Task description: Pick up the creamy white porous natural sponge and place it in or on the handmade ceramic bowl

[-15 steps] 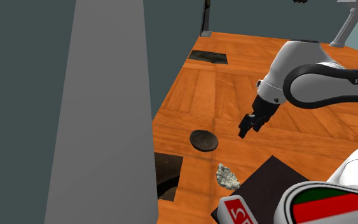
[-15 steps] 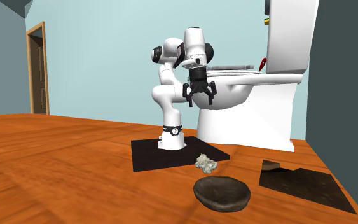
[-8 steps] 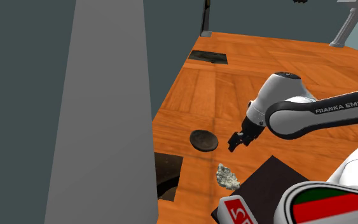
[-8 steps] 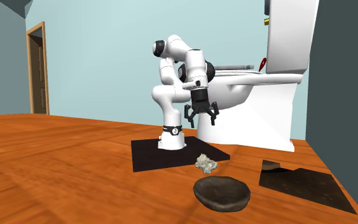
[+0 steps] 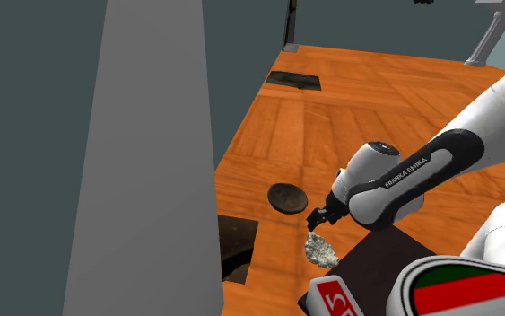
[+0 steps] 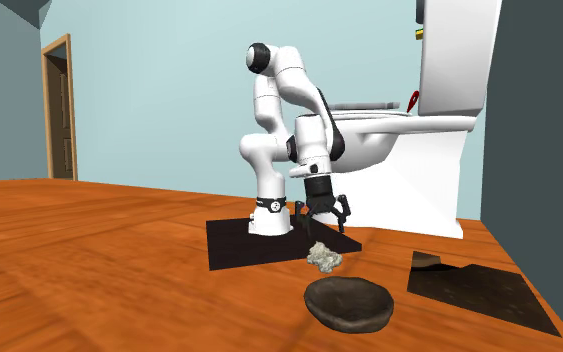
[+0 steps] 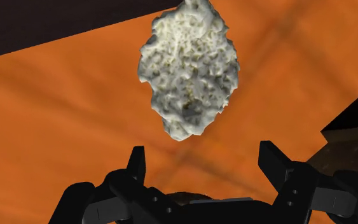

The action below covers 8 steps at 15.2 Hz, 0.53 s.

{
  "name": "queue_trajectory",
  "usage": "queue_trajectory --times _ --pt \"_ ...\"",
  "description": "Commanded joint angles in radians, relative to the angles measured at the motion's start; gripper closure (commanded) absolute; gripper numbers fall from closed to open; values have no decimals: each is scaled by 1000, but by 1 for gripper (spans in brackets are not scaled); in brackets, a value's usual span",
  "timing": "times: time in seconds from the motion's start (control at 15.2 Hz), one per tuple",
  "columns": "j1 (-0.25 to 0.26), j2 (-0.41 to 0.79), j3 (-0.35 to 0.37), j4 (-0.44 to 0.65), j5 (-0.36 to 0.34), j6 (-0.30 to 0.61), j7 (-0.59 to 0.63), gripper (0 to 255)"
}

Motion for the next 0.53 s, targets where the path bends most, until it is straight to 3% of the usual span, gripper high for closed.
queue_trajectory --times 0.0,0.07,0.2,0.46 --pt "249 171 -172 54 321 144 -229 0" --pt "311 208 -195 87 512 153 -378 0" --pt "291 274 -134 152 796 158 -622 0" --pt "195 392 -20 274 1196 176 -1010 0"
